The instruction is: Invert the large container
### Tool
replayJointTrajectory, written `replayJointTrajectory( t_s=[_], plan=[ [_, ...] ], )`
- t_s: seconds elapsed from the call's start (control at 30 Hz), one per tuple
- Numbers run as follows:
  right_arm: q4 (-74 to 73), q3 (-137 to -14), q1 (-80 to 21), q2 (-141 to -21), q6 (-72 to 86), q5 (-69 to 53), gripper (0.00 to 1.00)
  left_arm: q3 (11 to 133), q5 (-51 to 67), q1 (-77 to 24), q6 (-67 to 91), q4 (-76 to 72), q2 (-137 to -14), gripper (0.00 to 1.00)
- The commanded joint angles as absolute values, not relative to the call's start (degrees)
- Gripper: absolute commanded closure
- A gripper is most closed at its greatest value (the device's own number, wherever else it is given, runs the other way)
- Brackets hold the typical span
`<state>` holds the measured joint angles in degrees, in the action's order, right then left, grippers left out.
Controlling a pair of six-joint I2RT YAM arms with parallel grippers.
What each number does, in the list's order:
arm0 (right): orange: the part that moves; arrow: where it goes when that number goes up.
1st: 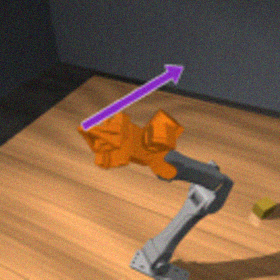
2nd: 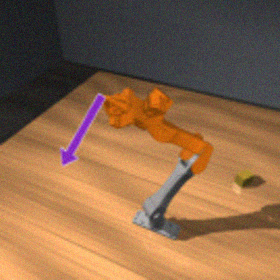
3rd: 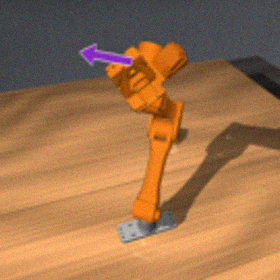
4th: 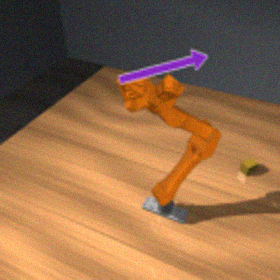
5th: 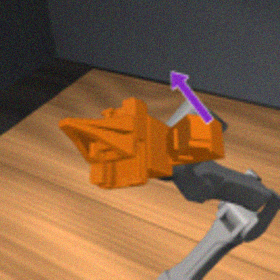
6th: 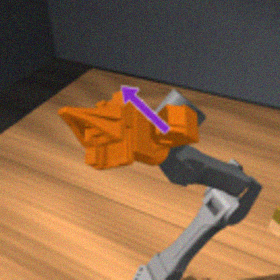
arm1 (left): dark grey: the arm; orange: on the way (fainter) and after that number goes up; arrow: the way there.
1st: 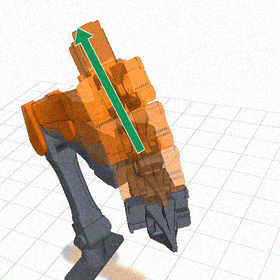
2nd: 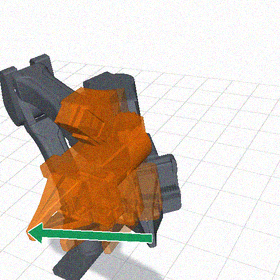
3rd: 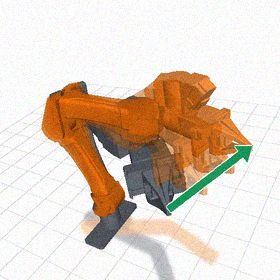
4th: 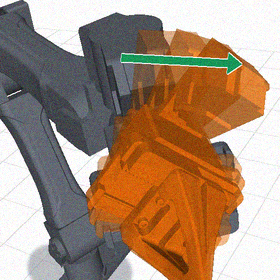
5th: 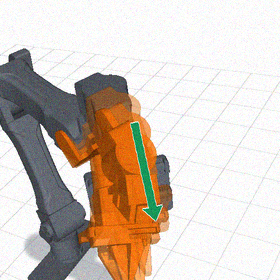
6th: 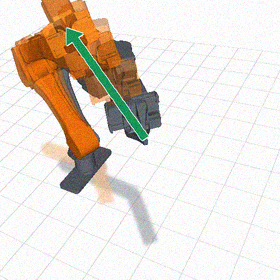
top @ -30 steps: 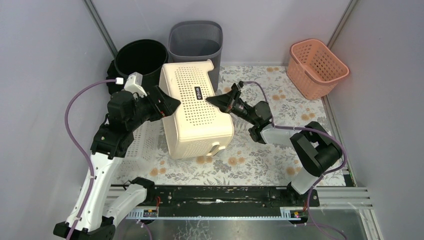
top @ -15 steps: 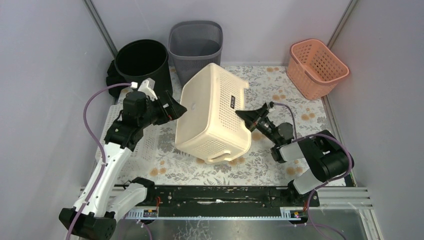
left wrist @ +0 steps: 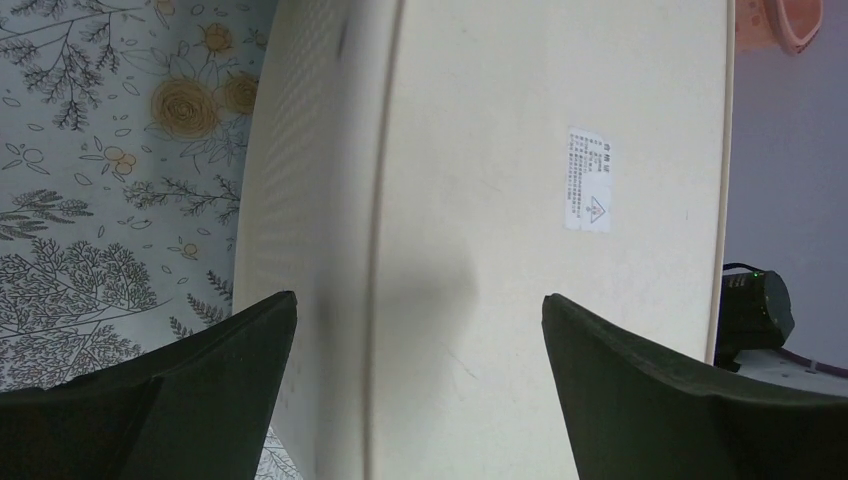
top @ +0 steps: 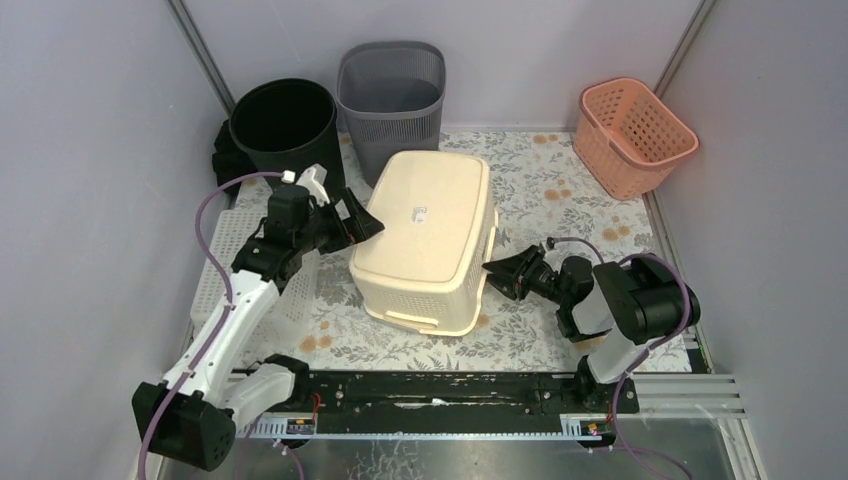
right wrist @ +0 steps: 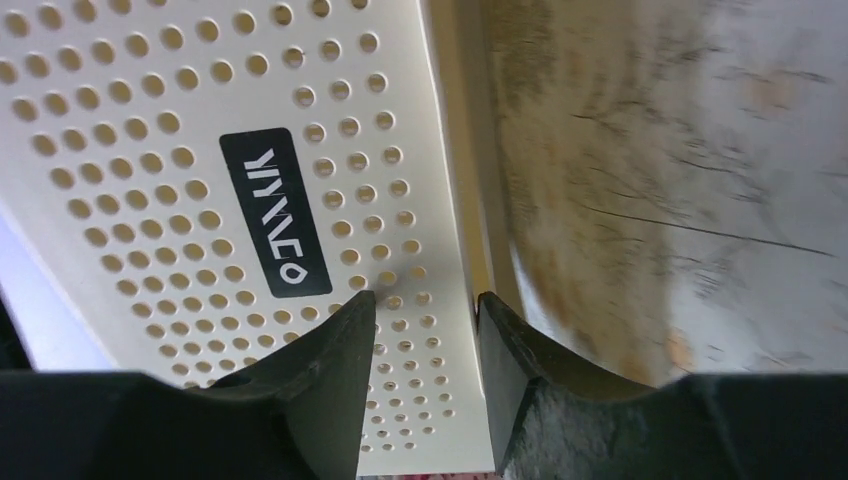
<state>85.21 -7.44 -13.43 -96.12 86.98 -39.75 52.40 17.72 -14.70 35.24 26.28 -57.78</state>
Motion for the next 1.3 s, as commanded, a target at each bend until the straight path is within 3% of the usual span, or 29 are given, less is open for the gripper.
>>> replayJointTrajectory(
  t_s=[0.0,0.2,0.37,0.5,0.63,0.87,1.27],
  plan=[
    [66.9,-9.1,-12.7,-89.8,74.2,-41.7,0.5,50.7,19.1,-15.0,35.6,19.9,-59.5,0.0],
    [17.0,-19.4,-12.7,-71.2,51.9,-30.3,0.41,49.7,19.4,-15.0,35.7,17.3,-62.5,0.0],
    [-8.0,-29.8,-12.5,-59.3,42.3,-23.0,0.33,49.7,19.0,-15.1,35.9,15.6,-64.3,0.0],
    [-21.9,-39.7,-12.5,-49.6,37.7,-16.2,0.19,49.0,17.7,-15.2,35.8,14.5,-65.0,0.0],
    [-28.5,-49.1,-12.5,-46.5,34.8,-15.4,0.18,48.2,16.6,-18.9,38.0,11.6,-66.7,0.0],
    [-31.0,-54.9,-12.5,-44.5,35.6,-18.3,0.19,50.1,8.7,-35.2,46.4,2.7,-72.9,0.0],
    [-37.7,-64.3,-12.5,-43.0,34.3,-12.5,0.18,71.4,3.8,-51.8,52.4,-7.7,-103.7,0.0]
  ],
)
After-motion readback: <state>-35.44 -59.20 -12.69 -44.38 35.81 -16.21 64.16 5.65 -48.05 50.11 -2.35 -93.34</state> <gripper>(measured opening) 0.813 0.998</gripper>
